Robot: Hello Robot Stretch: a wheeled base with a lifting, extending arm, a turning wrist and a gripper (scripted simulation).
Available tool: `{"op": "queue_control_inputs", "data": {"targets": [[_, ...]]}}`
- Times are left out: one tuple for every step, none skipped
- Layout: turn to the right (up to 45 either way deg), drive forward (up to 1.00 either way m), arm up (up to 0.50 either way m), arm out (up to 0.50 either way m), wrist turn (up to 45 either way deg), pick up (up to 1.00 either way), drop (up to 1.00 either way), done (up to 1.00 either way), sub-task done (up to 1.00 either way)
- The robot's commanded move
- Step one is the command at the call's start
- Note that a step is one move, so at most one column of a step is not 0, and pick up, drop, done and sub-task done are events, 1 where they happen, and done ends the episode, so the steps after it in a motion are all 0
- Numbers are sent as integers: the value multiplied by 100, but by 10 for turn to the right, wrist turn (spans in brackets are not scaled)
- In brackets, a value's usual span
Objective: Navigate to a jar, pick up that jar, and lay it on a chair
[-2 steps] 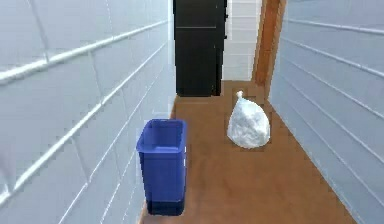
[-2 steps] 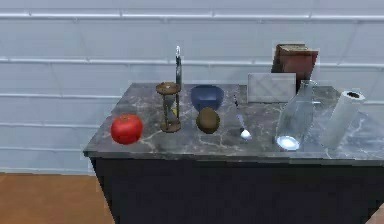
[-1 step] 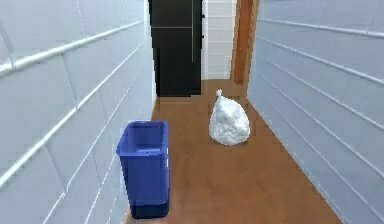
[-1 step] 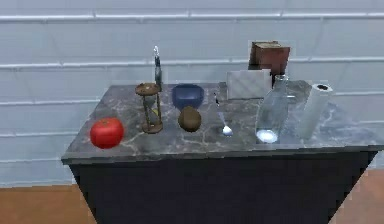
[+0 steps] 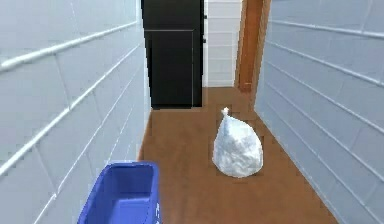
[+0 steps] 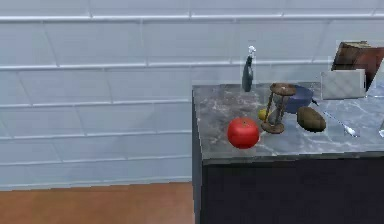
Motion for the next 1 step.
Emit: {"op": "queue_control_inputs", "data": {"targets": [[30,0,0,0,0,0,0,0,0]]}}
